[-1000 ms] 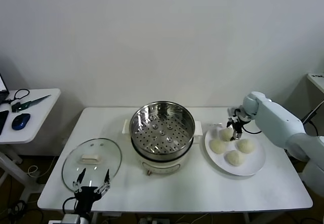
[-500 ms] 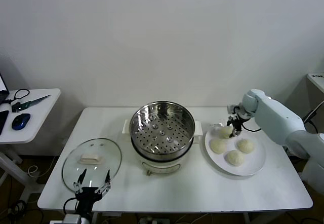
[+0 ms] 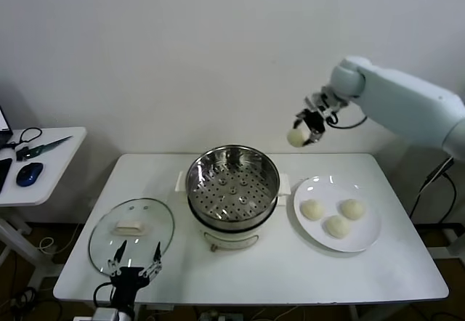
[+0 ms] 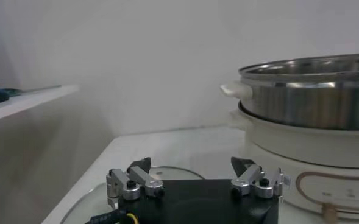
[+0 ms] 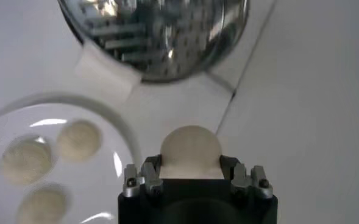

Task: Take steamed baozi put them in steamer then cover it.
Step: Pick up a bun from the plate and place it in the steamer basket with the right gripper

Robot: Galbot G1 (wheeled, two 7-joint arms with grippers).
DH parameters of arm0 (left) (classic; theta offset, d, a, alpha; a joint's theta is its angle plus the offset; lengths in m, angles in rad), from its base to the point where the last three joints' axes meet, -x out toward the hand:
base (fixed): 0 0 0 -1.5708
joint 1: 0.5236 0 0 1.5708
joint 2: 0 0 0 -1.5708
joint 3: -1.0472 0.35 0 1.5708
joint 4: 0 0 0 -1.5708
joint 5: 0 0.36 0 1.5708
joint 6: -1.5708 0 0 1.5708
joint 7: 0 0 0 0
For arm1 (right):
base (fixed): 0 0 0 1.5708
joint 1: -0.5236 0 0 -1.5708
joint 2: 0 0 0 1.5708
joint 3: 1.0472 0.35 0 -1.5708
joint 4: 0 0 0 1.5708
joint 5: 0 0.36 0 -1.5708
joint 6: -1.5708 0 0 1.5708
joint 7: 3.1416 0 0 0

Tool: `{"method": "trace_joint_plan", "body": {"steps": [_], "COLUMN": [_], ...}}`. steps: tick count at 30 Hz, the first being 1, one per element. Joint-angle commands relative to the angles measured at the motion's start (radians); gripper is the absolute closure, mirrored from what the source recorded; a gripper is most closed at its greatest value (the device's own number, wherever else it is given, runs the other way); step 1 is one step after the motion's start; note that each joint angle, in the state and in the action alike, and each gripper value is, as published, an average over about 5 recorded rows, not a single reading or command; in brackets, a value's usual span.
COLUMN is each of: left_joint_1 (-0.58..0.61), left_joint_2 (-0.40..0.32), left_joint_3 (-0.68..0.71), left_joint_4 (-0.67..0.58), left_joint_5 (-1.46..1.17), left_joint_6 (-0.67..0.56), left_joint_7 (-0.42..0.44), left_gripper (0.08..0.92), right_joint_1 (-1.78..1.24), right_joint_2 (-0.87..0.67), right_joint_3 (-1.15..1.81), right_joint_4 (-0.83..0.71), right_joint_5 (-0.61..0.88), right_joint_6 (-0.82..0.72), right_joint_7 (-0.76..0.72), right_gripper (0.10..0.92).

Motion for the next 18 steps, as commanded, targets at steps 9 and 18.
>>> {"method": "trace_joint_plan", "body": {"steps": [9,18], "left_joint_1": [0.014,0.031], "left_joint_2": [0.009,0.007], "left_joint_3": [-0.011,-0.012], "left_joint_4": [-0.025,-0.036], "left_joint_5": [0.001,0.003], "left_joint_6": [0.002,-0.001], "left_joint_7": [0.0,-0.001], "left_gripper": [0.177,0.177], "right_joint_1": [-0.044,-0.277], "right_joint_2": [0.199,0.298], "right_joint_3": [-0.103,0.021], "right_joint_4": [0.17,-0.137], "right_joint_5": [-0.306,-0.585], "right_joint_6": [0.289,0.383], "right_joint_7": [0.11,0.202], "right_gripper": [0.38,0.38]}}
